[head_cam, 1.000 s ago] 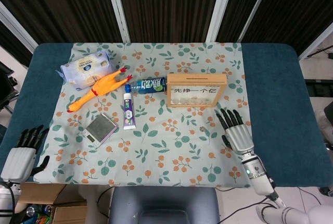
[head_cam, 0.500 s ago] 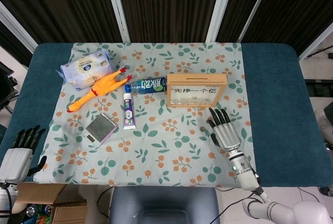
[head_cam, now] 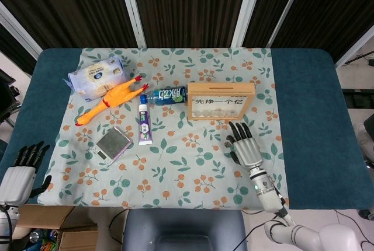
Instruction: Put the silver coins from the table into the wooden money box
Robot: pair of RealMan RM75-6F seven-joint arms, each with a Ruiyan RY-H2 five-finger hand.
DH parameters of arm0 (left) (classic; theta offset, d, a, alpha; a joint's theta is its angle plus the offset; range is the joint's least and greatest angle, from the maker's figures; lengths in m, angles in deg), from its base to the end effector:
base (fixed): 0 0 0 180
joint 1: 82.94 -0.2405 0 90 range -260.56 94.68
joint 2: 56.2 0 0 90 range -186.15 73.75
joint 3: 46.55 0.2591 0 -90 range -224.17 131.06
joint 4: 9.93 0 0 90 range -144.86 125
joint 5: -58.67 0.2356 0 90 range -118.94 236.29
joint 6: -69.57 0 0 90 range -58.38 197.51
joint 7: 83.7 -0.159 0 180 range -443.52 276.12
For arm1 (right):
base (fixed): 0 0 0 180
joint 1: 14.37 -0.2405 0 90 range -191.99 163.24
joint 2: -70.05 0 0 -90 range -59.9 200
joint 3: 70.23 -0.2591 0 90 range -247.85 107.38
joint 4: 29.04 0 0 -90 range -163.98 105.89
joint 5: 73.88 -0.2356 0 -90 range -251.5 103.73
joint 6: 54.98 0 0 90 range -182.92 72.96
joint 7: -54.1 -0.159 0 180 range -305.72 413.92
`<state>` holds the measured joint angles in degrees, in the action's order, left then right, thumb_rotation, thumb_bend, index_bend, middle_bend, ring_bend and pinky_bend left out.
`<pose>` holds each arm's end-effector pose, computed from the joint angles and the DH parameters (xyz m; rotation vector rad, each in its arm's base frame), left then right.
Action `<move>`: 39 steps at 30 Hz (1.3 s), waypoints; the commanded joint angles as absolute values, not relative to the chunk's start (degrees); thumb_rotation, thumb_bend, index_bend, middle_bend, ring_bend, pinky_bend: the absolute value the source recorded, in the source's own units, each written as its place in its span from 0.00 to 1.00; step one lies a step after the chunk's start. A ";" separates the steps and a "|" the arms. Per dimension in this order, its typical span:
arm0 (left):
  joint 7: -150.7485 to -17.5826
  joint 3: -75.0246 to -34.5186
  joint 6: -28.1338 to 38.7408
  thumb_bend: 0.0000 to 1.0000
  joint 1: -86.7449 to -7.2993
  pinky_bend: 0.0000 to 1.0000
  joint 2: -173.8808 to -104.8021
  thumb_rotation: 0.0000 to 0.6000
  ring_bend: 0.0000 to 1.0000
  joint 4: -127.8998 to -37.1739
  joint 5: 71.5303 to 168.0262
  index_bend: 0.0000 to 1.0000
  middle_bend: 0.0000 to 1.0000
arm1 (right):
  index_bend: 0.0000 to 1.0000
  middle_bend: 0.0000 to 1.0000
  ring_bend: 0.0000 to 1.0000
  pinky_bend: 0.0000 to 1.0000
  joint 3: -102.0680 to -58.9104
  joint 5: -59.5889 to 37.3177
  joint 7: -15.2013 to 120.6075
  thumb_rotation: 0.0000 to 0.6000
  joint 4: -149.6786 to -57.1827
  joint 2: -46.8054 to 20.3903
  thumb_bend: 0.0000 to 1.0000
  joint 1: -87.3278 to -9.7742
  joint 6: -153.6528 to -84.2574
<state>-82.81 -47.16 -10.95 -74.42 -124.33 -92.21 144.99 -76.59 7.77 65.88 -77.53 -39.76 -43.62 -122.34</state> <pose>-0.3501 0.2135 0.1159 -1.5037 -0.8747 -0.8099 -0.2491 -0.3313 -0.0989 1.7182 -0.7320 0.8500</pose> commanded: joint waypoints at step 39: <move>-81.98 -47.15 -10.27 0.38 -74.35 0.00 -124.04 1.00 0.00 -91.65 144.66 0.00 0.00 | 0.53 0.07 0.00 0.00 -77.52 6.44 67.39 1.00 -75.25 -41.81 0.44 -44.41 -119.71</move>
<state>-81.98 -47.15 -10.27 -74.35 -124.04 -91.64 144.66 -77.51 6.45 67.40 -75.26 -41.80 -44.40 -119.72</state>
